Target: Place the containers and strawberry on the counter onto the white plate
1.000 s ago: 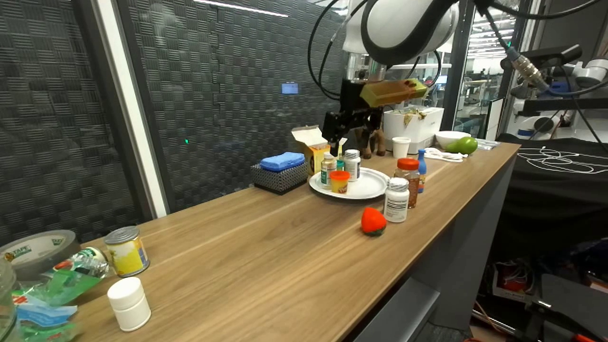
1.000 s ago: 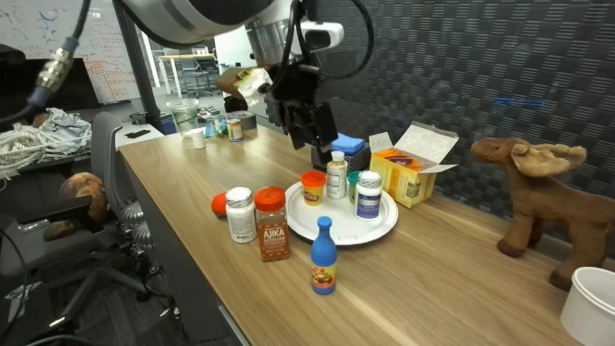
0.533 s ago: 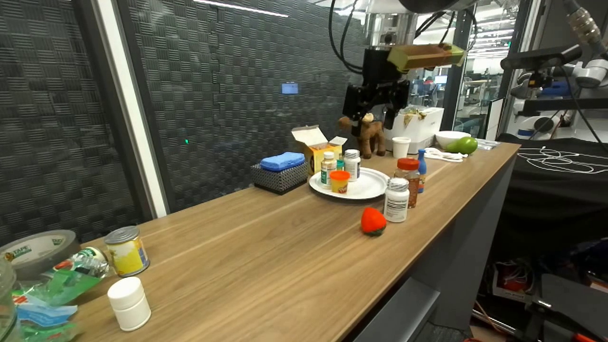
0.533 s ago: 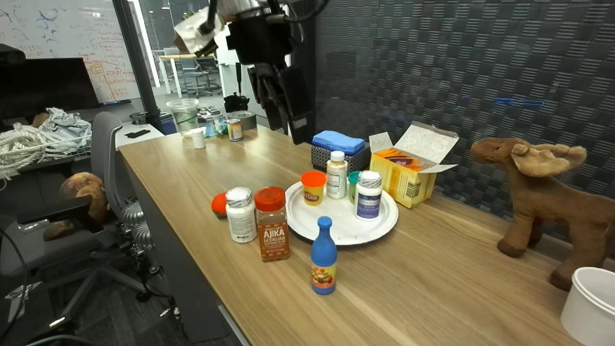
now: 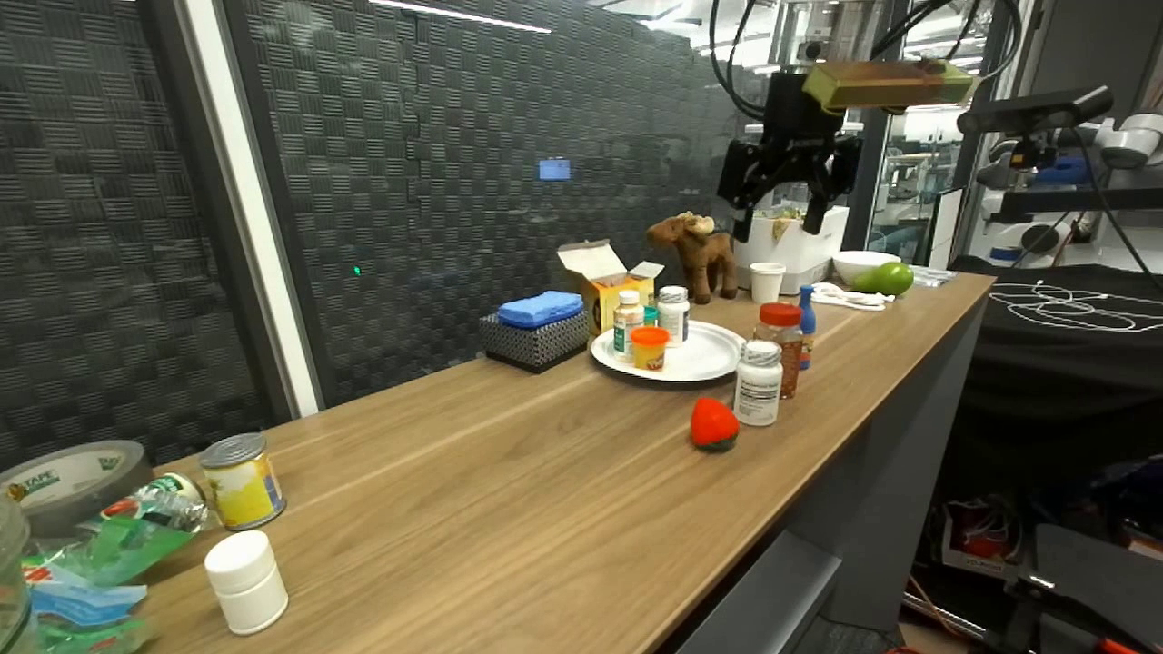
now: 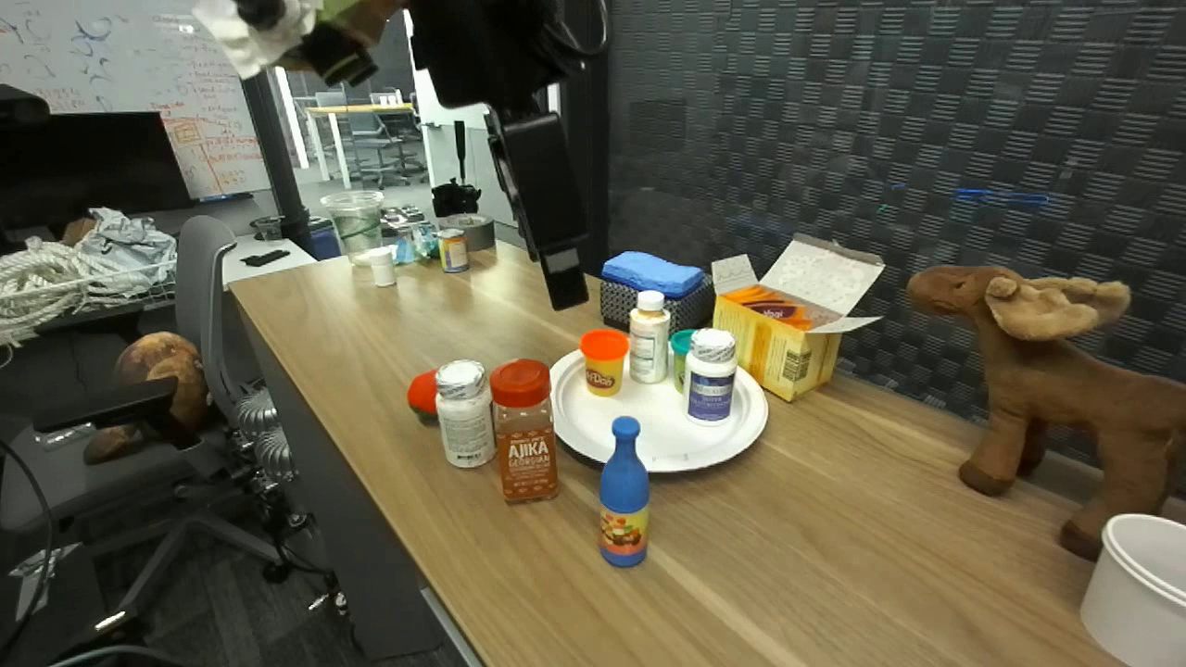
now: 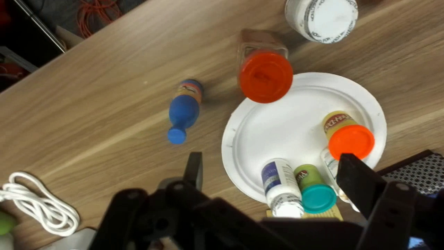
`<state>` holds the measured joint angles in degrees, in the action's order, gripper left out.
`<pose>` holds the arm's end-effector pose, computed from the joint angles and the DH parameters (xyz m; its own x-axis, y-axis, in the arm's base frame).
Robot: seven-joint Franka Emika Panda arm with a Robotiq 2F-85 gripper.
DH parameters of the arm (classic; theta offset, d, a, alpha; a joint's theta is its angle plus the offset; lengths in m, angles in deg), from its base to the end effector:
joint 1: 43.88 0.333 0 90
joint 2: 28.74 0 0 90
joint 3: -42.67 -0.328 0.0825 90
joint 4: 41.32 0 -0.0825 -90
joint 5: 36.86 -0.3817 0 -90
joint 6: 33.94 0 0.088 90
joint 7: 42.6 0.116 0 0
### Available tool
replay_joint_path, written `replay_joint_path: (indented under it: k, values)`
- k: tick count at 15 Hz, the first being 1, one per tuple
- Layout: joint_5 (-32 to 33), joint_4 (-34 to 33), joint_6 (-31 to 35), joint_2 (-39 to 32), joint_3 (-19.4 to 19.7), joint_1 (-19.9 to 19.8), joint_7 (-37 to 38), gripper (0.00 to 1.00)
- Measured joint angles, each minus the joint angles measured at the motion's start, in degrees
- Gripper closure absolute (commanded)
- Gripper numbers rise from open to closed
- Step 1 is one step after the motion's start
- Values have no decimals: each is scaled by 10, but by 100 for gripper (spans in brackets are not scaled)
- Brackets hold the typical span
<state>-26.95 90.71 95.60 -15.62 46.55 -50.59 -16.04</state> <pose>0.4785 -0.0965 0.4612 0.8341 -0.5062 0.2192 -0.5264 -0.8492 0.0419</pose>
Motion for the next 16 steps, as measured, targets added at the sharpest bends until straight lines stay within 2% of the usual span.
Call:
replay_joint_path:
  k: [4, 16]
  values:
    - [-24, 15, -16, -11, 3, -18, 11, 0]
    - [-69, 17, -21, -67, 2, -16, 15, 0]
